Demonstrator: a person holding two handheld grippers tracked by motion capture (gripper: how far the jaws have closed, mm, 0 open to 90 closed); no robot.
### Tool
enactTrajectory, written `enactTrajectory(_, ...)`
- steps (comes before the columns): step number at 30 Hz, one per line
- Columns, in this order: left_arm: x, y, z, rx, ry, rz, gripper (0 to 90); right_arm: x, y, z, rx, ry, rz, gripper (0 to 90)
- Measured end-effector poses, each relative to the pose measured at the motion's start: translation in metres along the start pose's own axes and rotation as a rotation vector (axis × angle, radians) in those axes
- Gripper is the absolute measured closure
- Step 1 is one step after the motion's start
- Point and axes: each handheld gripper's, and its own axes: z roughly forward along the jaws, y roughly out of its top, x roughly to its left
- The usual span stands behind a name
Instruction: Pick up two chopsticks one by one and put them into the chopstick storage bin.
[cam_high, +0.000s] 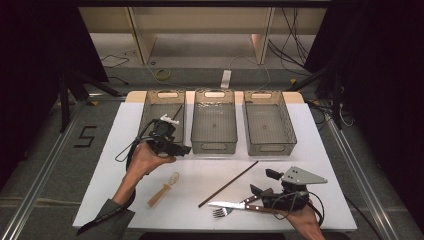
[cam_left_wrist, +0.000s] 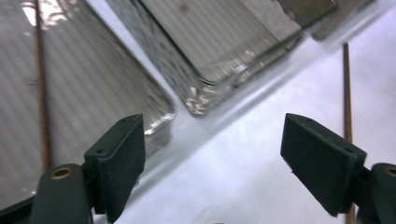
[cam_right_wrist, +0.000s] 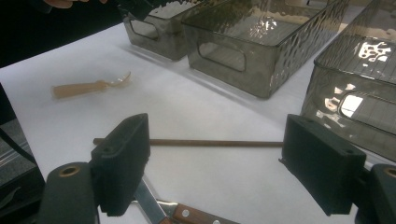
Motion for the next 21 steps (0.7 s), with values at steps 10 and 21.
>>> enactTrajectory(10, -0.03, -0.01, 0.014, 0.072, -0.029, 0.044, 19.8, -0.001, 0.0, 0.0, 0.003, -0.003, 0.002, 24.3)
enactTrajectory(21, -0.06, -0.02, 0.034, 0.143, -0.061, 0.108, 18.8, 0.0, 0.0, 0.001, 0.008, 0.002, -0.005, 24.2)
